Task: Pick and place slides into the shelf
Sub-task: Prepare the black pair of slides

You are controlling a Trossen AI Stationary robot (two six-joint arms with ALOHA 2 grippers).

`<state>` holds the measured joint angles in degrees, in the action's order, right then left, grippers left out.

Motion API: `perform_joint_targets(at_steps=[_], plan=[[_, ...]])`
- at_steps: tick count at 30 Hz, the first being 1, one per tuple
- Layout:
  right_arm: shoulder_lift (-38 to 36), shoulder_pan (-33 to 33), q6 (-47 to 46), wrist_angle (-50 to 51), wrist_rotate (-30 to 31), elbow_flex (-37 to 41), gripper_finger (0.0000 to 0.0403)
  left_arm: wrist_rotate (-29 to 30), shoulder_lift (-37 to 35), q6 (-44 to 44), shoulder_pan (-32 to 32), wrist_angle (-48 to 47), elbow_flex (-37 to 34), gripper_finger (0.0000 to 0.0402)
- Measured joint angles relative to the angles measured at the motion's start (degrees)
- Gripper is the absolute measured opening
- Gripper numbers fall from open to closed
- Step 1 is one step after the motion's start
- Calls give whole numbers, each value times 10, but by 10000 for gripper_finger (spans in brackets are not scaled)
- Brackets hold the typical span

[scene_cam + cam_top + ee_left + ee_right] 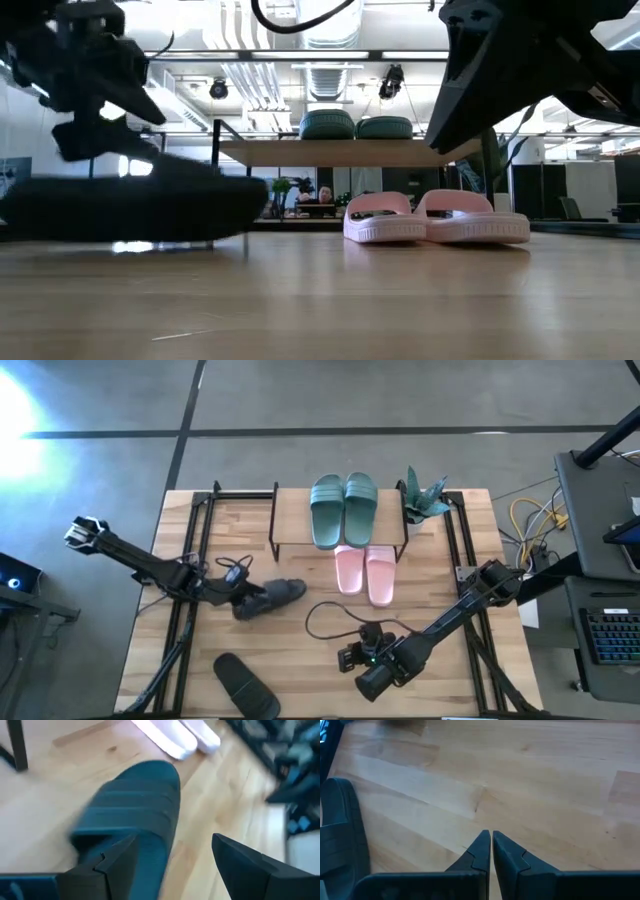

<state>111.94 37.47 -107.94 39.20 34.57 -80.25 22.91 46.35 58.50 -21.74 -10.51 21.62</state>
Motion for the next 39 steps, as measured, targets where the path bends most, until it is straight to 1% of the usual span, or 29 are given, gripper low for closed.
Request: perform_joint_targets(at_steps=[4,7,12,15,18,23,26,31,35,39], plan=[[0,0,0,0,0,0,13,-18,4,-64,0,-79,27,238],[0,0,0,0,-1,0,13,-24,7,-69,0,-153,46,238],[0,0,0,2,-2,0,13,-32,7,-69,0,-318,73,238],[0,0,0,4,-2,0,13,-27,7,-88,0,-374,72,238],[0,0,0,9,-2,0,13,-37,16,-112,0,-376,57,238],[0,0,0,10,-2,0,13,-79,54,-115,0,-354,50,238],[0,0,0,10,-2,0,13,-98,84,-127,0,-323,49,238],[0,0,1,11,-2,0,13,-148,138,-158,0,-255,49,238],[0,0,2,1,-3,0,13,-164,169,-155,0,-214,60,238],[0,-4,47,-49,-5,0,13,-153,180,-161,-1,-192,75,238]])
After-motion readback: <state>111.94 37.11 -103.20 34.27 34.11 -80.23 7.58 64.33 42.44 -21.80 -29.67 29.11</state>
